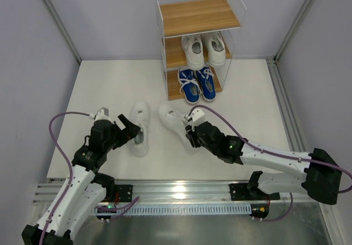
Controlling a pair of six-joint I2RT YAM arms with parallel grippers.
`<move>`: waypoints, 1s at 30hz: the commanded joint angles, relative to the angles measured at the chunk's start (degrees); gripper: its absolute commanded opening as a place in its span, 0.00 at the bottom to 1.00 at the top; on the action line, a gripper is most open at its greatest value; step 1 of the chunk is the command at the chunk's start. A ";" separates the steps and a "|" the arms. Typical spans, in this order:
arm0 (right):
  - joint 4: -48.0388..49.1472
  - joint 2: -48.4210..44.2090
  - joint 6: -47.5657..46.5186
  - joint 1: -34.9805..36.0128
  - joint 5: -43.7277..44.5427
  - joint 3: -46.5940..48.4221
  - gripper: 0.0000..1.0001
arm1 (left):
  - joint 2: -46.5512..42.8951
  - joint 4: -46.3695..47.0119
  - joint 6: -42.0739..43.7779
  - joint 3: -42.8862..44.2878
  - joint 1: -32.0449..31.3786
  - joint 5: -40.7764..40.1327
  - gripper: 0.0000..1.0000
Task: Place and organize the shoes onto the shoe shelf
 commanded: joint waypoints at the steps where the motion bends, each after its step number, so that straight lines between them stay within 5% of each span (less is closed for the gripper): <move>1: 0.11 -9.60 -2.94 -0.82 3.88 4.32 0.04 | -0.60 1.70 0.63 1.03 0.27 0.12 0.99; 17: -17.22 -21.48 -17.96 -1.70 15.12 31.90 0.04 | -0.33 2.31 0.54 1.82 0.27 0.73 1.00; 26: -18.80 -10.69 -31.06 -3.45 22.77 57.03 0.04 | -0.33 2.23 0.63 2.34 0.18 0.73 1.00; 30: -24.93 -1.91 -30.37 -11.43 16.29 73.68 0.04 | -0.77 2.14 0.72 2.52 0.18 0.73 1.00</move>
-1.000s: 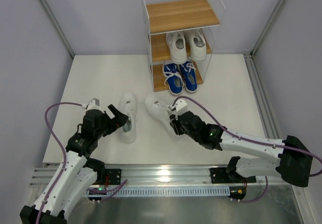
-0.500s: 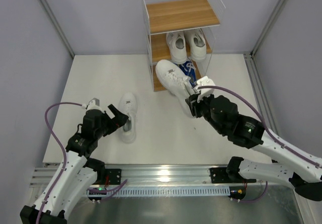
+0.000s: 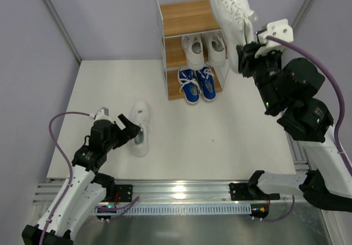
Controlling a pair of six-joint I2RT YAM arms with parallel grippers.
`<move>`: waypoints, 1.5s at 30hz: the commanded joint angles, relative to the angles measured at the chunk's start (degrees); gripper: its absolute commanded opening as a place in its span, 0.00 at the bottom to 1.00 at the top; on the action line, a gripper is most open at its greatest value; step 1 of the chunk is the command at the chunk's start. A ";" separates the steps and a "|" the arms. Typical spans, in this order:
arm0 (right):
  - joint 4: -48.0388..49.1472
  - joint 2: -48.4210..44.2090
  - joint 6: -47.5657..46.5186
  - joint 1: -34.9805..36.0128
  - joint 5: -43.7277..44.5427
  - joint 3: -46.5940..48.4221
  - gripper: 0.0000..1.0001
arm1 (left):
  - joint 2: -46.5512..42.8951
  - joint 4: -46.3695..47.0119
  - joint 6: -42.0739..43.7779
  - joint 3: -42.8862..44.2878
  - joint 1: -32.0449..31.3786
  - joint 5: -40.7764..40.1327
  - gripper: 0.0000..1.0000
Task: Place and organize the shoes onto the shoe shelf
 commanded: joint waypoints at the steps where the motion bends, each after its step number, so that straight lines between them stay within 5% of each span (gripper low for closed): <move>1: -4.63 10.04 -2.70 -9.20 -7.59 15.38 0.04 | -0.68 1.90 0.81 2.61 0.18 0.60 1.00; 6: -16.62 25.29 1.17 -23.12 -24.24 40.44 0.04 | -1.39 1.20 1.16 3.05 0.27 0.60 1.00; 15: -15.31 32.68 5.84 -33.24 -42.52 42.93 0.04 | -2.97 0.23 1.07 2.61 0.27 1.92 1.00; 45: -6.44 39.36 16.12 -35.79 -34.37 46.44 0.04 | -3.41 -0.21 1.25 2.96 0.27 -0.28 1.00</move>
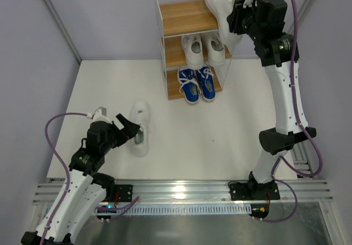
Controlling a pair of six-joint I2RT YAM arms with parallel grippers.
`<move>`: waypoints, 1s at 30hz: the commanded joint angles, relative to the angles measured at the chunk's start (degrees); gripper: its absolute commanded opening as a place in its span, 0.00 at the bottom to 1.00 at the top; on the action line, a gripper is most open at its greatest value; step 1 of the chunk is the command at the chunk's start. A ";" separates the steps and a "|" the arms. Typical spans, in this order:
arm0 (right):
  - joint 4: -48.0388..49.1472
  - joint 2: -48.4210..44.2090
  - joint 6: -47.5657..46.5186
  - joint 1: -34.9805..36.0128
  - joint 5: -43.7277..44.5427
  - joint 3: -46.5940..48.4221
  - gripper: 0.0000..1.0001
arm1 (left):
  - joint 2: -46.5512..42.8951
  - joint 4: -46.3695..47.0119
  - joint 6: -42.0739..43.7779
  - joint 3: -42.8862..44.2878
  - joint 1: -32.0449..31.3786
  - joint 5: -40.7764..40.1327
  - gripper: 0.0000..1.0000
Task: Place and organize the shoes onto the shoe shelf
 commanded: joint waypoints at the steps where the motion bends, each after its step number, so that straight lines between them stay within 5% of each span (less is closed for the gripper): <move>1: 11.94 -1.09 1.30 -0.10 0.65 4.28 0.04 | -0.13 0.18 1.27 2.17 0.27 -1.15 1.00; 6: 12.30 -0.74 2.53 -0.10 0.65 4.45 0.05 | -0.22 0.01 1.27 2.26 0.27 -1.33 1.00; 10: 12.21 -1.44 2.79 -0.10 0.21 4.11 0.41 | -0.22 0.01 1.27 2.35 0.18 -1.33 1.00; 17: 15.37 -4.86 3.06 -0.01 0.03 2.17 0.84 | -0.31 -0.35 1.27 2.53 0.27 -1.33 1.00; 24: 20.55 -11.00 3.85 -0.01 -2.33 -2.13 0.96 | -0.83 -1.22 1.35 3.05 0.18 -1.59 1.00; 30: 26.88 -24.70 -0.18 5.15 -2.70 -17.92 1.00 | -1.80 -2.10 1.36 2.97 0.27 -2.21 1.00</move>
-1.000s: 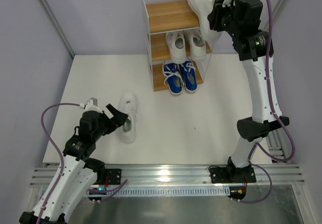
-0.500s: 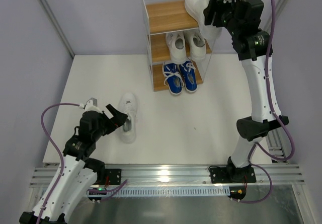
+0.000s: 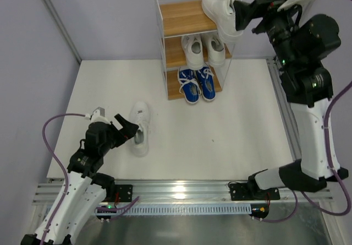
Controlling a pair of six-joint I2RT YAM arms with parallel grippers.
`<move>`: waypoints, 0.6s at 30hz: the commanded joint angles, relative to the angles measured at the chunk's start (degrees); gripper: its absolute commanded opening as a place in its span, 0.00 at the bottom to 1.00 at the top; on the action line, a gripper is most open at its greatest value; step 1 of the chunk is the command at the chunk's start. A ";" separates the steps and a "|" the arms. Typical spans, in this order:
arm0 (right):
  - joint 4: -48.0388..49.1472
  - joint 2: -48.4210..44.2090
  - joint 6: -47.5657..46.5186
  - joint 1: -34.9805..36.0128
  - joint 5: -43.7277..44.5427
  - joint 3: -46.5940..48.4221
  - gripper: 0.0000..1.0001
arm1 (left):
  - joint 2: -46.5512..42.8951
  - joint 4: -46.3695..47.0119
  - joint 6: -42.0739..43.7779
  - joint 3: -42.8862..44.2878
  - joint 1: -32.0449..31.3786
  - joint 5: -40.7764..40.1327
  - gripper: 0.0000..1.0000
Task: Place and organize the shoes onto the shoe shelf
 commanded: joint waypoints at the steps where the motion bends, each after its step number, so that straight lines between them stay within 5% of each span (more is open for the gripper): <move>1: 8.00 -12.49 -3.99 6.69 -0.75 -14.03 1.00 | -0.56 -0.46 1.16 2.11 0.27 -1.20 1.00; 4: 9.33 -19.03 -7.69 16.86 0.30 -29.76 1.00 | -0.29 -0.29 1.07 2.03 0.18 -1.20 1.00; 11: 22.90 -27.22 -5.07 41.23 20.77 -67.95 1.00 | -0.03 -1.43 1.25 3.16 0.27 -1.81 0.99; 18: 34.64 -21.34 8.30 47.67 22.80 -84.86 1.00 | 2.51 -5.01 2.21 6.67 0.18 -1.73 1.00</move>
